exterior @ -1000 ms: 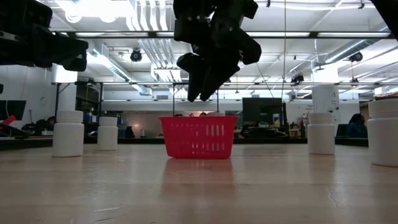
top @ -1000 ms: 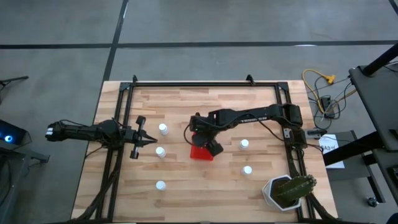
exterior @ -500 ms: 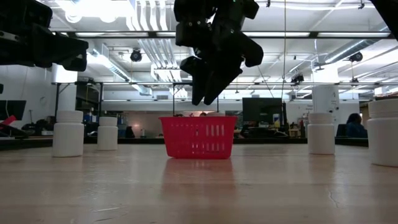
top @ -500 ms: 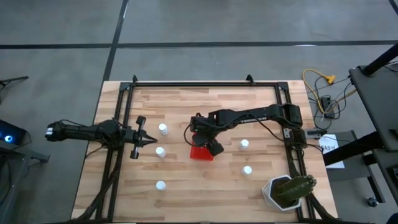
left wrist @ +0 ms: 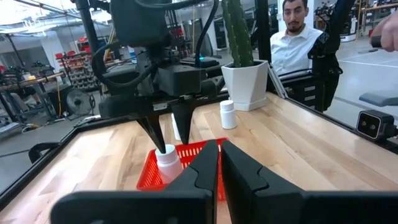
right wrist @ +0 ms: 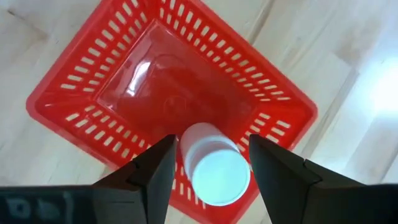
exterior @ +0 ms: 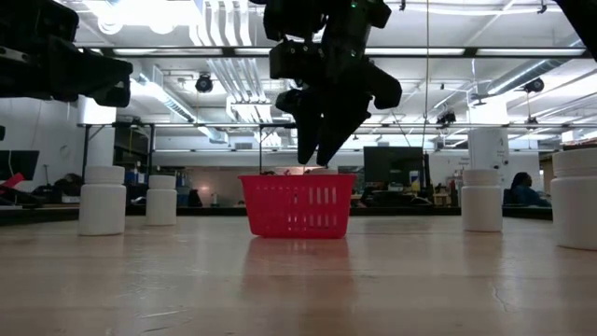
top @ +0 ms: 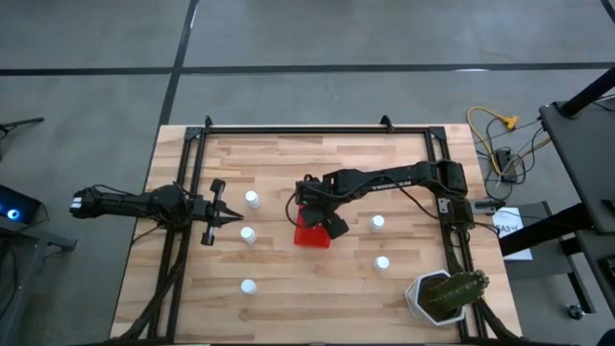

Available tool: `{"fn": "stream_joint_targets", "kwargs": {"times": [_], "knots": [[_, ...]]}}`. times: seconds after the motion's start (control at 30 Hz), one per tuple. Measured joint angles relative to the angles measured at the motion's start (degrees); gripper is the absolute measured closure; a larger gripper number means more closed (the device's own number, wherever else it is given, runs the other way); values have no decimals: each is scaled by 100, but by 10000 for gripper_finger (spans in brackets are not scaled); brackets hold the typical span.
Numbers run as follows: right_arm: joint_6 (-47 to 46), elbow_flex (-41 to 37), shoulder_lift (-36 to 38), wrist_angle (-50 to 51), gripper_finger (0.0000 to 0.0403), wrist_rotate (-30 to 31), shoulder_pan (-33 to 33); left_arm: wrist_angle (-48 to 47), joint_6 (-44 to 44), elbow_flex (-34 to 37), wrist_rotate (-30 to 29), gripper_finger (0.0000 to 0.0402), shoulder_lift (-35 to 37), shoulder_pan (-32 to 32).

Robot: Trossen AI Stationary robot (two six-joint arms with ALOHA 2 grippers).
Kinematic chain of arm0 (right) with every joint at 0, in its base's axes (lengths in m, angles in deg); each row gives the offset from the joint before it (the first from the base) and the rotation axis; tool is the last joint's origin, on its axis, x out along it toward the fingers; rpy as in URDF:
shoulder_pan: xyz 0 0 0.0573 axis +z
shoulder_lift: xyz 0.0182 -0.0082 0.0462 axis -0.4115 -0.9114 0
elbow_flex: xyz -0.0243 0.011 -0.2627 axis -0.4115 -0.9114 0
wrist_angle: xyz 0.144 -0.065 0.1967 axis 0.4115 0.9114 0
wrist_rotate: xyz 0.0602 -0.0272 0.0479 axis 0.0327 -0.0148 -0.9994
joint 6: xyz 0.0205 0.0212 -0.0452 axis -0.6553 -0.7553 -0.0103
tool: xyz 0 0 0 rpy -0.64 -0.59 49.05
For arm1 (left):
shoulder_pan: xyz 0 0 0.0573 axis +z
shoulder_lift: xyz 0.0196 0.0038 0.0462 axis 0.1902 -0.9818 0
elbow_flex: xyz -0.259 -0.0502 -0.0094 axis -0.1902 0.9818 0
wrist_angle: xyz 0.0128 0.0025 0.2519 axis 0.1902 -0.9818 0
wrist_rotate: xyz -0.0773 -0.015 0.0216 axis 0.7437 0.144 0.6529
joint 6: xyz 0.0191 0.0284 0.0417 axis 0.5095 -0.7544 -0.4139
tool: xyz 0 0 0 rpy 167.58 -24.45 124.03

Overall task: Pick and place pill bottles into a basket
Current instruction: Put the white medicine bottle into the red bin

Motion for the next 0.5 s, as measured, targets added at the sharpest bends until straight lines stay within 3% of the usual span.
{"fn": "stream_joint_targets", "kwargs": {"times": [0.5], "knots": [[295, -61, -229, -734, 211, 8, -16, -2, 2, 0, 2, 400, 3, 2]]}}
